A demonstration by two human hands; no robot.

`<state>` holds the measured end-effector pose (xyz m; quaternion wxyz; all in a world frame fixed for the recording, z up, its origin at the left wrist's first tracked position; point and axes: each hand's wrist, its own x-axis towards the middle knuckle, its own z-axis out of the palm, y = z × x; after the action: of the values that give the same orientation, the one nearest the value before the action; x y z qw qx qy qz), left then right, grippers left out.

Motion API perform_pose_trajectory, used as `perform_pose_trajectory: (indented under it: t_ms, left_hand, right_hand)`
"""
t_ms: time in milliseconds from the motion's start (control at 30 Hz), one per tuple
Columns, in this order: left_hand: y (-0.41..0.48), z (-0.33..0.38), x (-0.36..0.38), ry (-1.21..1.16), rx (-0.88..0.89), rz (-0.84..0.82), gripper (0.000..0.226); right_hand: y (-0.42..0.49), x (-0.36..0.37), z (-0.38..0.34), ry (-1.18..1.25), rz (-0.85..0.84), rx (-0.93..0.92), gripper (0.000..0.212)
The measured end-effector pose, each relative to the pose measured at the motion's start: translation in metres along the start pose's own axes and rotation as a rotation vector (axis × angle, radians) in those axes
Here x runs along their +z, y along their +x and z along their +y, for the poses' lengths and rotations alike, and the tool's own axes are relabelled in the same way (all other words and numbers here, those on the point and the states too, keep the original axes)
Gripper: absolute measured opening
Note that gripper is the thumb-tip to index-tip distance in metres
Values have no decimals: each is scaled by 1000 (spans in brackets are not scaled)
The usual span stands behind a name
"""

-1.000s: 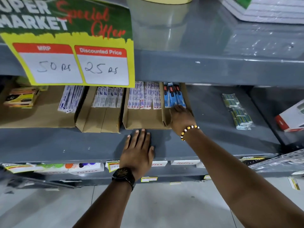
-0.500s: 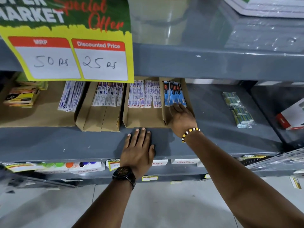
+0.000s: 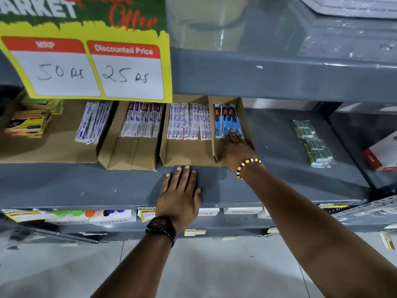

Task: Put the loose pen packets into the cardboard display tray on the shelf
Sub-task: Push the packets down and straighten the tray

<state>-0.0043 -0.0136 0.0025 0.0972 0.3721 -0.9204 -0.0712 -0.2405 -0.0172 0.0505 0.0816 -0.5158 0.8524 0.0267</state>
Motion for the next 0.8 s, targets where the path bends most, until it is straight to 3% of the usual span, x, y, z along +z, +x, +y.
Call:
perform_pose_trajectory:
  t_ms: [300, 800]
  left_hand:
    - [0, 0, 1, 6, -5, -6, 58]
    - [-1, 1, 2, -9, -4, 12, 58]
  right_hand:
    - [3, -4, -5, -3, 39, -5, 57]
    - [5, -5, -3, -23, -11, 33, 60]
